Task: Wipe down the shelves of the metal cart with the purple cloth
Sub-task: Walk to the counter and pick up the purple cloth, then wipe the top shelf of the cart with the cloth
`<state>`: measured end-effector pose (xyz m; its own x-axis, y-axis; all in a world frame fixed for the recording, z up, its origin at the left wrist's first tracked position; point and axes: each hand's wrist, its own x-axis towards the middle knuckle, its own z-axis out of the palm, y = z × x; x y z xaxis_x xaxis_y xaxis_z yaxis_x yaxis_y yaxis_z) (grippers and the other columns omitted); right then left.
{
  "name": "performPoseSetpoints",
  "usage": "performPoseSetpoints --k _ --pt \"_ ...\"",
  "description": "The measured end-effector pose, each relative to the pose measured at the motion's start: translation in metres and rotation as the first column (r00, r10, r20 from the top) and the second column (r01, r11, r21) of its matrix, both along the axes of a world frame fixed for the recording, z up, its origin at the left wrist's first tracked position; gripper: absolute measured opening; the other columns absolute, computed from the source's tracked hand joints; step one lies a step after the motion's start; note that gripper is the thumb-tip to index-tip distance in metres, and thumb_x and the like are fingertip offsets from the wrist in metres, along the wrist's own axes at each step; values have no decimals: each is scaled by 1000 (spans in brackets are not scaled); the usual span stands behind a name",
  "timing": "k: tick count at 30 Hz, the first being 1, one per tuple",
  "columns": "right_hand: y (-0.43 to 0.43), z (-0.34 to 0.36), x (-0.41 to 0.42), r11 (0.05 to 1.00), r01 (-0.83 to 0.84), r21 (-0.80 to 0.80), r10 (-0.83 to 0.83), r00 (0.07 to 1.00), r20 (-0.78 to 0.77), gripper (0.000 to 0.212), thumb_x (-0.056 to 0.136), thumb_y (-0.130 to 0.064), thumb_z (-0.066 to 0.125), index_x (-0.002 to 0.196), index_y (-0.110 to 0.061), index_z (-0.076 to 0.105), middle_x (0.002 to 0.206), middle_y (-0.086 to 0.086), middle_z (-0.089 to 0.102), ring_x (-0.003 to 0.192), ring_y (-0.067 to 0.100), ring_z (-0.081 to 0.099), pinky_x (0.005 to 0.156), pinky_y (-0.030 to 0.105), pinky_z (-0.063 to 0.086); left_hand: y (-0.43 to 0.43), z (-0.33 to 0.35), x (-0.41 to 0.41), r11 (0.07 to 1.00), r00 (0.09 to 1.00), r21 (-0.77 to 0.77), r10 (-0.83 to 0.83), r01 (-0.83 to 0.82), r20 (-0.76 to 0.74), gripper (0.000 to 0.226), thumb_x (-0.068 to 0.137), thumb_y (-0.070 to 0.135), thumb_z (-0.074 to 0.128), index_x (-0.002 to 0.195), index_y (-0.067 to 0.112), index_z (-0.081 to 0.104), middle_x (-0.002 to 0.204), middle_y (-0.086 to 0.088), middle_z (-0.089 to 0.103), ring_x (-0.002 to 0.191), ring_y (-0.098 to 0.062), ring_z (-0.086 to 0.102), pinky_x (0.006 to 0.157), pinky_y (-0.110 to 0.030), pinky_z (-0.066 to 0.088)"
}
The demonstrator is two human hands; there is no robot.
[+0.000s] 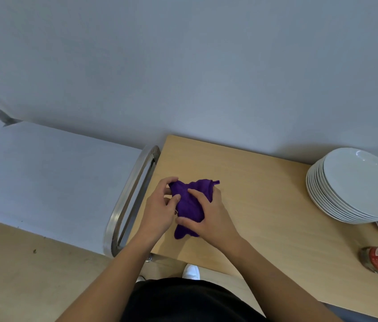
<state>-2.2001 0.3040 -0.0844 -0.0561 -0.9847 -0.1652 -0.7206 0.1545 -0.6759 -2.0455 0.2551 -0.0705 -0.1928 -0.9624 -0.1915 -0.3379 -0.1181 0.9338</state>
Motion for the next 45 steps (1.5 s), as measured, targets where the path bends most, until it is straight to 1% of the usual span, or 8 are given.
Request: performPoseSetpoints --k 5,10,12,15,19,29,40,45 --pt "-11 -4 28 992 -71 -100 55 987 -154 45 82 -54 65 116 -26 58 115 -5 45 95 16 56 73 26 49 7 5 25 999 998 -22 42 -41 40 33 96 21 58 126 36 51 103 8 66 88 -8 67 74 -23 58" --pt "-20 9 70 971 -78 -226 47 989 -139 39 86 -50 63 107 -17 62 133 -5 34 115 10 37 89 22 42 7 14 88 965 947 -231 183 -123 262 25 99 29 52 124 26 54 103 16 61 90 2 59 74 -13 47" --pt "-26 18 96 965 -133 -226 109 987 -116 39 88 -49 61 111 -17 58 132 -7 37 112 9 42 87 23 47 9 14 125 946 898 -300 238 -127 371 22 98 28 52 119 26 58 103 17 60 87 2 58 72 -12 43" --pt "-30 27 152 945 -252 -209 236 967 -100 34 89 -45 61 114 -23 52 110 -11 50 95 6 50 76 22 49 20 12 187 939 835 -320 276 -128 476 16 97 26 53 110 25 62 101 15 62 83 -4 59 72 -21 47" --pt "-30 21 245 903 -381 -198 367 924 -103 36 88 -43 63 117 -24 52 109 -12 52 96 6 48 77 18 43 44 8 276 959 772 -243 262 -143 579 13 96 26 53 105 25 63 97 13 63 82 -7 59 73 -31 54" --pt "-47 11 457 825 -519 -224 512 854 -95 26 89 -36 63 109 -19 57 107 -9 53 97 10 45 73 26 47 68 4 464 963 658 -193 271 -190 702 18 97 26 48 102 21 64 99 9 63 89 -11 57 72 -30 50" --pt "-132 -1 548 829 -529 -182 522 848 -87 26 90 -35 63 110 -20 57 109 -9 53 100 10 45 79 24 46 -20 -1 553 967 681 -211 252 -144 687 18 98 26 48 102 18 64 98 6 61 85 -12 58 72 -30 50" --pt "-192 -13 593 852 -513 -104 506 858 -84 24 92 -32 61 109 -17 56 112 -5 53 106 14 46 81 27 47 -79 -5 601 975 631 -177 223 -137 743 19 97 27 47 100 20 64 98 7 62 88 -11 57 70 -28 48"
